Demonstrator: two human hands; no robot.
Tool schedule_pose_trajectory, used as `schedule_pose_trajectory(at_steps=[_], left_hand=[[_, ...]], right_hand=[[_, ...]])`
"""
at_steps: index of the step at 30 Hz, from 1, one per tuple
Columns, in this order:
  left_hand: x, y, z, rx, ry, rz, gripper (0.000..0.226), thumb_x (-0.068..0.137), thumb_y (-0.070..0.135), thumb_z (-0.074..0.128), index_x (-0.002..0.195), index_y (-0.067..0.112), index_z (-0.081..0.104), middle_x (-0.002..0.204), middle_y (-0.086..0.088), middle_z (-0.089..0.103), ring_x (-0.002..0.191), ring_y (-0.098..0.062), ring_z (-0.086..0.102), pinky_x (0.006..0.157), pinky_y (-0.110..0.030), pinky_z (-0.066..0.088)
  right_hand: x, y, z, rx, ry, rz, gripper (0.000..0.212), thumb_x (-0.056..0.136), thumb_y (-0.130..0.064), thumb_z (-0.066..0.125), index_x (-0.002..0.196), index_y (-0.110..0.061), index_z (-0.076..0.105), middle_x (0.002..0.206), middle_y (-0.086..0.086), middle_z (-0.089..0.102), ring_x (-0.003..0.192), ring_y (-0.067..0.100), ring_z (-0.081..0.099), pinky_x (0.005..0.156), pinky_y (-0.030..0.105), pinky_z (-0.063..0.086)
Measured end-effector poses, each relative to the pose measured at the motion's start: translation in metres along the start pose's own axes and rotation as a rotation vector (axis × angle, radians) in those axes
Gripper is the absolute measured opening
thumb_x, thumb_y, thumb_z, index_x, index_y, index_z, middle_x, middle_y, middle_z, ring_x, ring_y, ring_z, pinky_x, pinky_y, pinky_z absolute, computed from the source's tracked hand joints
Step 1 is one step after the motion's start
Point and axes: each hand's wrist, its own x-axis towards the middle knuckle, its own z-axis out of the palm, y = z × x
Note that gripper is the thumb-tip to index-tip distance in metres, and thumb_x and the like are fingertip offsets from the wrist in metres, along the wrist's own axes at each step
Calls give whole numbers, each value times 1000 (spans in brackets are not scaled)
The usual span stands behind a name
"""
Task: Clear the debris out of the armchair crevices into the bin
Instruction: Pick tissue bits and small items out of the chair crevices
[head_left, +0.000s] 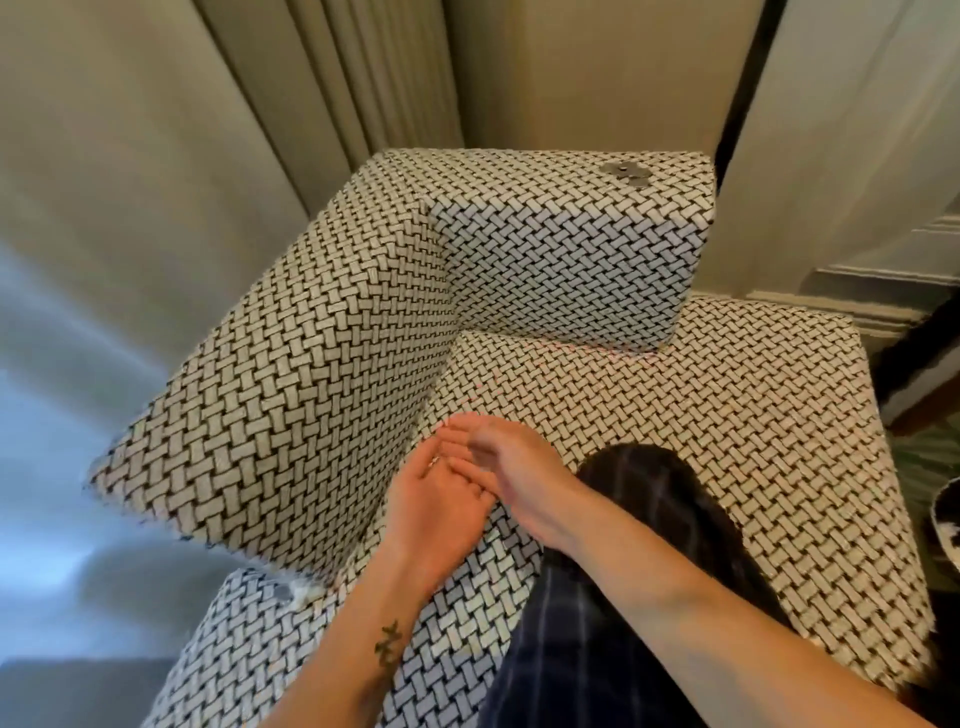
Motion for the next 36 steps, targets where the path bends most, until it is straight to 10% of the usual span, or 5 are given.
schedule_pose_trajectory(at_steps=[10,16,22,27,36], left_hand=[[-62,16,-116,-129,150,-54,39,98,35,48,102,1,66,86,-9,63,79,-19,64,95,-30,44],[-84,43,-158,-34,64,-179,60,106,43,39,138,-7,47,134,-25,62,126,-37,61,109,-48,49],[-111,47,-203,-51,-14,-214,69,103,49,33,143,-5,44,139,-30,59,129,-43,58,116,-50,35],[-111,62,-222,-166,2,-167,66,102,45,37,145,-6,45,139,-27,60,134,-39,53,118,-49,35],[-112,76,-226,-78,17,-223,64,102,40,36,146,-6,43,138,-32,58,132,-44,54,114,-52,39]], right_hand=[[5,109,68,-238,66,113,22,104,-15,49,118,-21,65,116,1,73,106,15,71,101,38,55],[2,125,104,-529,136,66,25,105,-18,49,120,-29,66,115,-6,72,109,11,67,93,26,52],[12,138,104,-1106,142,-65,31,102,-22,52,131,-28,61,128,-15,54,115,1,51,102,20,42],[26,139,120,-1605,100,12,48,99,-40,54,146,-31,47,157,2,33,148,28,21,121,56,23],[57,135,136,-2071,-93,94,66,97,-60,41,157,-35,29,170,0,3,155,31,-2,123,56,1]])
